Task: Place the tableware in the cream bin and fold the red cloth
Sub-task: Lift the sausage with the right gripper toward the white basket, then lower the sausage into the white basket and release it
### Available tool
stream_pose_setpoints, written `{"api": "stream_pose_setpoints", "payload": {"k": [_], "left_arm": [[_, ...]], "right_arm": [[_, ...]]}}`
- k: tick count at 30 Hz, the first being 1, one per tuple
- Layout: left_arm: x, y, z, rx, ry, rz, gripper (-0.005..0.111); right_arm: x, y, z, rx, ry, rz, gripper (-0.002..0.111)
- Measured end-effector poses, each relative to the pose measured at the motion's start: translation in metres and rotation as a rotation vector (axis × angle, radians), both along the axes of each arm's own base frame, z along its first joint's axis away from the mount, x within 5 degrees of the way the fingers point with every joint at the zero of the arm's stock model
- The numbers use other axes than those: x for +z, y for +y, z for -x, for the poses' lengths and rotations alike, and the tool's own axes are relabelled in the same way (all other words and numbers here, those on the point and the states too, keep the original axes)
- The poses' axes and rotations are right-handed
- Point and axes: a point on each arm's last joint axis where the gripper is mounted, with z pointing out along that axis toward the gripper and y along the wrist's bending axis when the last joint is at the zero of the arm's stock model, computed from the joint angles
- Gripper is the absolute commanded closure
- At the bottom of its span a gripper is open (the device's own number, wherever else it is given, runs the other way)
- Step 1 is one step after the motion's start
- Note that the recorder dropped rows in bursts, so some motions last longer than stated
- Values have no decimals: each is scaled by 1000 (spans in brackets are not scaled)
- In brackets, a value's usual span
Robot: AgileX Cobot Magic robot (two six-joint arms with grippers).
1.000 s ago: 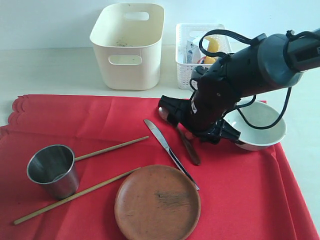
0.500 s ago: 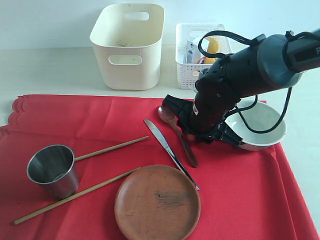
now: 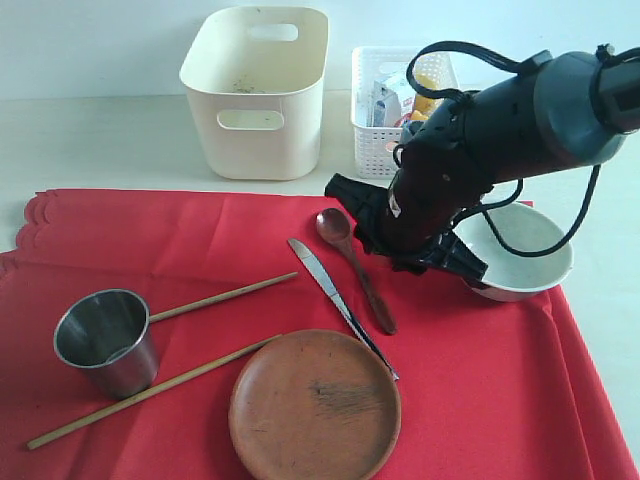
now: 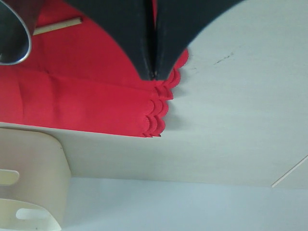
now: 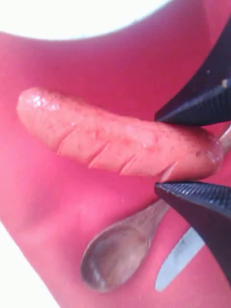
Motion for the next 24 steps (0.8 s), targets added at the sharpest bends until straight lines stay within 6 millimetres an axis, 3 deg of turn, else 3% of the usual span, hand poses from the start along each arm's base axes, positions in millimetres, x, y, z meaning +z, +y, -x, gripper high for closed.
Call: {"api": "stream_pose_setpoints", "payload": {"k": [11, 15, 17, 20, 24], "left_arm": [[0, 0, 0, 0, 0, 0, 107], [0, 0, 0, 0, 0, 0, 107], [0, 0, 0, 0, 0, 0, 107], [0, 0, 0, 0, 0, 0, 107], [0, 0, 0, 0, 0, 0, 107]], "right_arm": [[39, -4, 0, 69, -123, -7, 108], [64, 0, -1, 262, -260, -10, 108], [90, 2, 0, 391, -405, -9, 108], [112, -16, -13, 429, -543, 22, 108], [117, -54, -45, 370, -585, 96, 108]]}}
